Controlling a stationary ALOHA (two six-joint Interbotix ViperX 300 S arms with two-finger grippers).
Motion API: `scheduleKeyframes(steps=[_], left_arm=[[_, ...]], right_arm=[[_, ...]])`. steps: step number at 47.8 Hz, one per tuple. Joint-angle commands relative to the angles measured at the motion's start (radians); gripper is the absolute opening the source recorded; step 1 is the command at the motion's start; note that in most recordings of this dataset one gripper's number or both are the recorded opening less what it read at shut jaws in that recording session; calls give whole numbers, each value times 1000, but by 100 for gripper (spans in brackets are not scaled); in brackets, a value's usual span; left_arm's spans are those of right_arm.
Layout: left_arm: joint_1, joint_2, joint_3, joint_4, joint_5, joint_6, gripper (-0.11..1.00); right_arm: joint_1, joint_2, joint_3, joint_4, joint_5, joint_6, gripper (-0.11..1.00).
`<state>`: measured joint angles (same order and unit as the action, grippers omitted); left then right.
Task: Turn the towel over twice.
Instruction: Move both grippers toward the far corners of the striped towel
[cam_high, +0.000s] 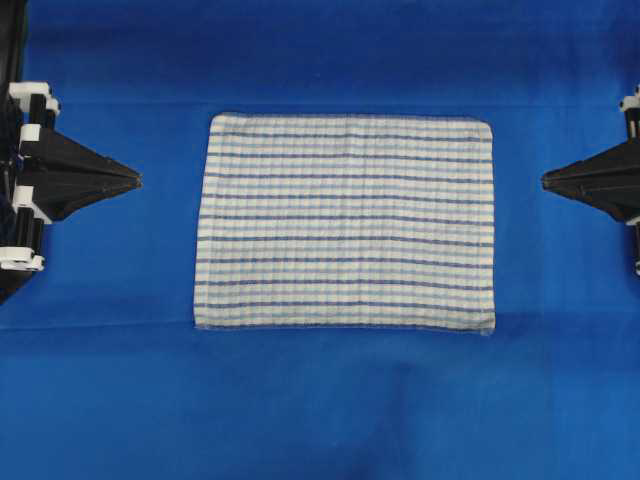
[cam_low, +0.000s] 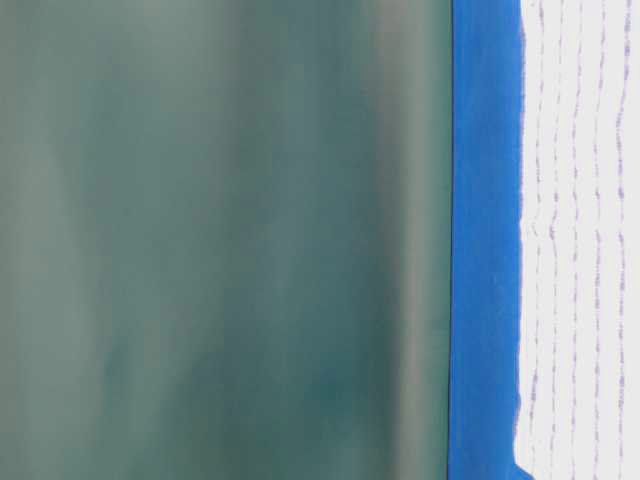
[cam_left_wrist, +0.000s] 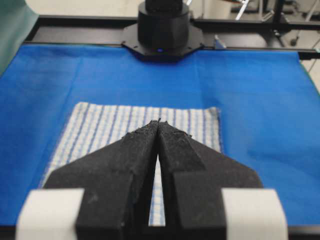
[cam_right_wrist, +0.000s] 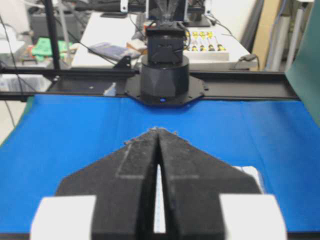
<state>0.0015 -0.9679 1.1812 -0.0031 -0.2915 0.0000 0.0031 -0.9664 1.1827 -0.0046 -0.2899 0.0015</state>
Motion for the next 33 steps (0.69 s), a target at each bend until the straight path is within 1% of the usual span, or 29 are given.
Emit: scheduleKeyframes(steps=[1,9,14,20,28,30,32,33], left_arm=[[20,18,-14,-11,-6,18,0],[54,66,-14,-11,-31,51,0],[100,117,-12,-11,-38,71,0],[153,175,-12,-11,-44,75,0],[219,270,-8,-11,-75,77,1],[235,301,-8,-12,-89,77,4],[244,327,-9,-11,-97,78,14],[247,341,-9,-11,-101,78,19]], right_arm=[[-15,9,-23,2,-2,-2,0],[-89,49,-46,6,109,9,0],[-143,81,-48,8,150,9,0],[-212,132,-41,12,160,11,0],[-307,238,-38,26,161,11,1],[-331,279,-41,28,160,11,1],[-348,314,-46,28,156,11,2],[-357,334,-48,28,155,9,5]])
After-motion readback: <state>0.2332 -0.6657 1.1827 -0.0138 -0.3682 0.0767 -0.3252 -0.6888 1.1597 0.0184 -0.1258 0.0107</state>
